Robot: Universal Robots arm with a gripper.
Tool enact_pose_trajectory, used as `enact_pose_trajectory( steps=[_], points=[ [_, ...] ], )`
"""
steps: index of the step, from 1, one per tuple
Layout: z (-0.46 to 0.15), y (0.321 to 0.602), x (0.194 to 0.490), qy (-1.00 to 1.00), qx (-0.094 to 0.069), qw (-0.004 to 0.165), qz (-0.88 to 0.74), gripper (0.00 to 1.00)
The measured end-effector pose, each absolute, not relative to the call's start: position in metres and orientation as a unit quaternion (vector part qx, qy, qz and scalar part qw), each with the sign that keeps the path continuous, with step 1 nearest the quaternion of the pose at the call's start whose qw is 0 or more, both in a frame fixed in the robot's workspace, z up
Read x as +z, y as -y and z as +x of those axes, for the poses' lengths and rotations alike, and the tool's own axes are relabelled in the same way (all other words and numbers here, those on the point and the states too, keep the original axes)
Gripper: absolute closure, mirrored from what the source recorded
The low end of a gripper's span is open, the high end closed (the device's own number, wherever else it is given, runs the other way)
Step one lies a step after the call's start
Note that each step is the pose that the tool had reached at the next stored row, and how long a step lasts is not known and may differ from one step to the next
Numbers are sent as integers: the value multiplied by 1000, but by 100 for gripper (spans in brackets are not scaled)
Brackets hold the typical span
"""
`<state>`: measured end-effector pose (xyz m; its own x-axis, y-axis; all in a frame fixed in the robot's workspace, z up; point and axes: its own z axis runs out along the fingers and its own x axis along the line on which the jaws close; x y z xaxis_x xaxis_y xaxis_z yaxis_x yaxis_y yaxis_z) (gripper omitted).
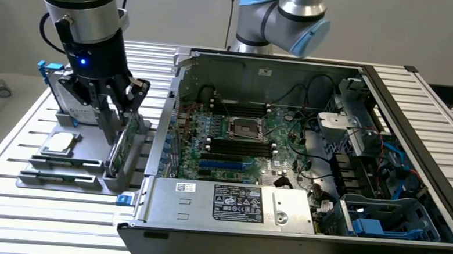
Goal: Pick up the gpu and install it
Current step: 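Pick up the gpu and move the gpu toward the slot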
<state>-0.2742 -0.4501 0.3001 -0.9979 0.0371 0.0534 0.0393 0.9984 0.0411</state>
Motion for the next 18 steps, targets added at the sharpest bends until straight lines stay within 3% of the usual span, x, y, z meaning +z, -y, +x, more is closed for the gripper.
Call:
enact_pose_trajectory(
  steps=[18],
  points=[
    [-276, 452, 267, 999, -21, 26, -18, 62]
  ],
)
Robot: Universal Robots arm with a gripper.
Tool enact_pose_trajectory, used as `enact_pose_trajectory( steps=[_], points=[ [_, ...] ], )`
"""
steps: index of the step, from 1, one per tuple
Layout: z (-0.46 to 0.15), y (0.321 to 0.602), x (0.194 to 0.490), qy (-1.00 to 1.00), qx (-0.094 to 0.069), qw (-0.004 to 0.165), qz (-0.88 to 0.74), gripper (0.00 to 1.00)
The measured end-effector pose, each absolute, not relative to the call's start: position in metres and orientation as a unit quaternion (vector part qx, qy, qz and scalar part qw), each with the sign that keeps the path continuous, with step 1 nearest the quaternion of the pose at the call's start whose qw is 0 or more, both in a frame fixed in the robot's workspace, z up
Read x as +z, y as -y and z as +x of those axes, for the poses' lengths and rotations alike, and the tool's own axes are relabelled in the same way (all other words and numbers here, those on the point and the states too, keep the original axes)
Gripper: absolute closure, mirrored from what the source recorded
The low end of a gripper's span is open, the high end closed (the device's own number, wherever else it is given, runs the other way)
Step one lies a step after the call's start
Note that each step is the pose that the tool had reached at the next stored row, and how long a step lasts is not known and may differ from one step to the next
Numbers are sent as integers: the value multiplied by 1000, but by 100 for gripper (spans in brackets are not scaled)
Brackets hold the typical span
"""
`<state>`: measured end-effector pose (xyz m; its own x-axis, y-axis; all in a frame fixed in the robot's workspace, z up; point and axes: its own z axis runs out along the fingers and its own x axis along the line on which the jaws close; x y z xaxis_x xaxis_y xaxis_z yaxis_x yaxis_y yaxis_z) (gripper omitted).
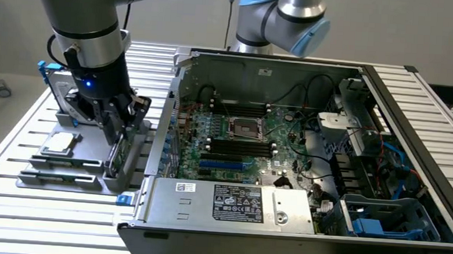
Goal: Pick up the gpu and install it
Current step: 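Pick up the gpu and move the gpu toward the slot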
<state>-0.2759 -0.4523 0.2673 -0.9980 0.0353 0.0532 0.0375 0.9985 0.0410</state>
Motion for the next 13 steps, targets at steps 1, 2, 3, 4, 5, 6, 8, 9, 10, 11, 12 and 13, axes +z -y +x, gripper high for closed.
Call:
enact_pose_trajectory(
  steps=[1, 2, 3, 4, 5, 6, 8, 9, 10, 11, 12, 13],
  points=[
    [-276, 452, 266, 999, -21, 26, -18, 62],
    [-276, 451, 264, 999, -21, 26, -18, 62],
    [-277, 450, 262, 999, -21, 26, -18, 62],
    [-277, 448, 260, 999, -21, 25, -18, 62],
    [-278, 446, 258, 999, -21, 25, -18, 62],
    [-278, 445, 256, 999, -21, 24, -18, 62],
    [-280, 442, 253, 999, -21, 24, -18, 62],
    [-280, 441, 251, 999, -21, 23, -18, 62],
    [-281, 440, 249, 999, -21, 22, -18, 62],
    [-281, 440, 247, 999, -21, 21, -18, 62],
    [-281, 439, 246, 999, -21, 20, -18, 62],
    [-281, 439, 244, 999, -21, 20, -18, 62]
  ],
)
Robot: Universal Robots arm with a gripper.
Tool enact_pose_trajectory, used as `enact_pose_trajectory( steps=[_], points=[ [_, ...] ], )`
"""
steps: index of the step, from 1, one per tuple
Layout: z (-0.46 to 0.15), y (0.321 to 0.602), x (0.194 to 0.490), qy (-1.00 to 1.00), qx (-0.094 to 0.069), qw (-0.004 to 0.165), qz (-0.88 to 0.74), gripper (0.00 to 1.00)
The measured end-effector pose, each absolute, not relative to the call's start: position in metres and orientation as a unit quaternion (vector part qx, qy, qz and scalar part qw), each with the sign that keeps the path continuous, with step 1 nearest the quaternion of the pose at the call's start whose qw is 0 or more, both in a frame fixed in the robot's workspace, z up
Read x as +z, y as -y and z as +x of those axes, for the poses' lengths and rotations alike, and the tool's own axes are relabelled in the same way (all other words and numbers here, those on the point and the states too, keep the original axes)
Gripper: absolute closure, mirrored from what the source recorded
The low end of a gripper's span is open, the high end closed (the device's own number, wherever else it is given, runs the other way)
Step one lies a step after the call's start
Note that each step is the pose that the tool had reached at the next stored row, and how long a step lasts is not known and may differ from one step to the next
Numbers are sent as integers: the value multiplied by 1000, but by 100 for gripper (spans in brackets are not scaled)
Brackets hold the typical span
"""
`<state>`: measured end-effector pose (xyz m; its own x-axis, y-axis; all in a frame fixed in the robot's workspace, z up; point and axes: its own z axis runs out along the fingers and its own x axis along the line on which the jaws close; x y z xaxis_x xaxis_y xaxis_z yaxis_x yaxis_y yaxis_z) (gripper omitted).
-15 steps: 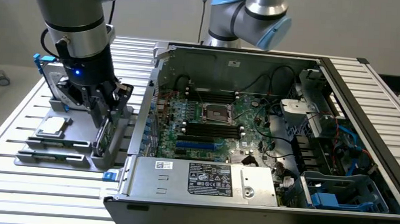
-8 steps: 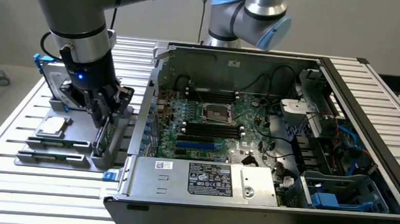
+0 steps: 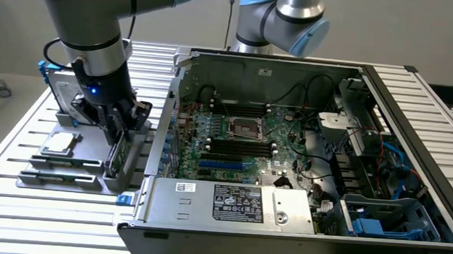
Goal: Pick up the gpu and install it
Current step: 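Pick up the gpu and move the gpu toward the slot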
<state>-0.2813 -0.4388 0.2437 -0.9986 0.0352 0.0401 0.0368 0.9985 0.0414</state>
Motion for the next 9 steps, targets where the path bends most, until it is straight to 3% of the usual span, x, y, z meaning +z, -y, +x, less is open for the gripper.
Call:
enact_pose_trajectory(
  steps=[9],
  points=[
    [-283, 438, 240, 999, -21, 19, -18, 62]
  ],
)
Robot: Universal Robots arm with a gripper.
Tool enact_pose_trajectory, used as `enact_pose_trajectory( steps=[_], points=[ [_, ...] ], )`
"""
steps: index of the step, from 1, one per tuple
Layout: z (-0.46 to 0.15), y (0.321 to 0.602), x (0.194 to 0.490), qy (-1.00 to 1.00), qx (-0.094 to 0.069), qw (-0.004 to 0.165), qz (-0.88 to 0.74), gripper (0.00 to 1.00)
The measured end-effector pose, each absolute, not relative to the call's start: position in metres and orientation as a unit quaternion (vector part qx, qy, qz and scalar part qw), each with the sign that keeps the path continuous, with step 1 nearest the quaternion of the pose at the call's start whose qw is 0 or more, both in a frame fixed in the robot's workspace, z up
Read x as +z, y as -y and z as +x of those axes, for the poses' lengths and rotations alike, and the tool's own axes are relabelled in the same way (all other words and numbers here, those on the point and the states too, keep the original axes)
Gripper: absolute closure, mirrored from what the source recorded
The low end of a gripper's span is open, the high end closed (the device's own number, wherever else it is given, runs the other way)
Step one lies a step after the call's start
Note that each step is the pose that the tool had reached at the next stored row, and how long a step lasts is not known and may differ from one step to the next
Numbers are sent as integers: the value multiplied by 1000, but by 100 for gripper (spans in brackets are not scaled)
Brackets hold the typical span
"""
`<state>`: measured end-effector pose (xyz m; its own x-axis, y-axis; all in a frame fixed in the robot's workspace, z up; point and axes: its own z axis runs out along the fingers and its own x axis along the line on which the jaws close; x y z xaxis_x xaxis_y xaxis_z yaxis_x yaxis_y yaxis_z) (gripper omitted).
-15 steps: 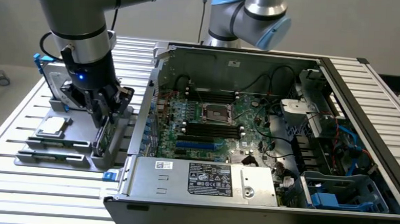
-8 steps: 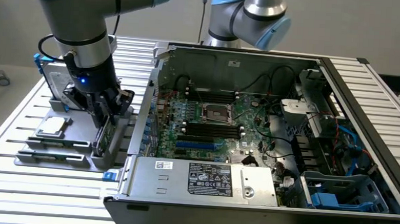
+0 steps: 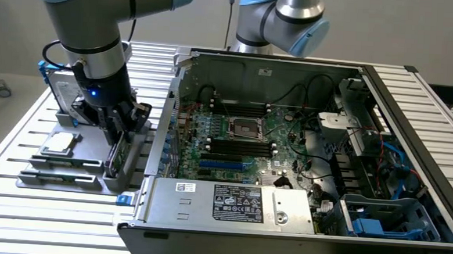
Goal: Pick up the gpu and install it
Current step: 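Pick up the gpu and move the gpu toward the slot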
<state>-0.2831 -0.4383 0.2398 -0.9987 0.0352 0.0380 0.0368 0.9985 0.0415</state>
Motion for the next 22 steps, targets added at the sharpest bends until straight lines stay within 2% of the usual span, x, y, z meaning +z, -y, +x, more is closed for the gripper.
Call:
enact_pose_trajectory(
  steps=[4, 5, 6, 8, 17, 22],
  points=[
    [-283, 438, 239, 999, -21, 18, -18, 62],
    [-283, 438, 239, 999, -21, 18, -18, 64],
    [-283, 438, 239, 999, -21, 18, -18, 70],
    [-283, 438, 239, 999, -21, 18, -18, 74],
    [-283, 438, 240, 999, -22, 18, -18, 74],
    [-283, 438, 252, 999, -22, 18, -18, 74]
  ],
)
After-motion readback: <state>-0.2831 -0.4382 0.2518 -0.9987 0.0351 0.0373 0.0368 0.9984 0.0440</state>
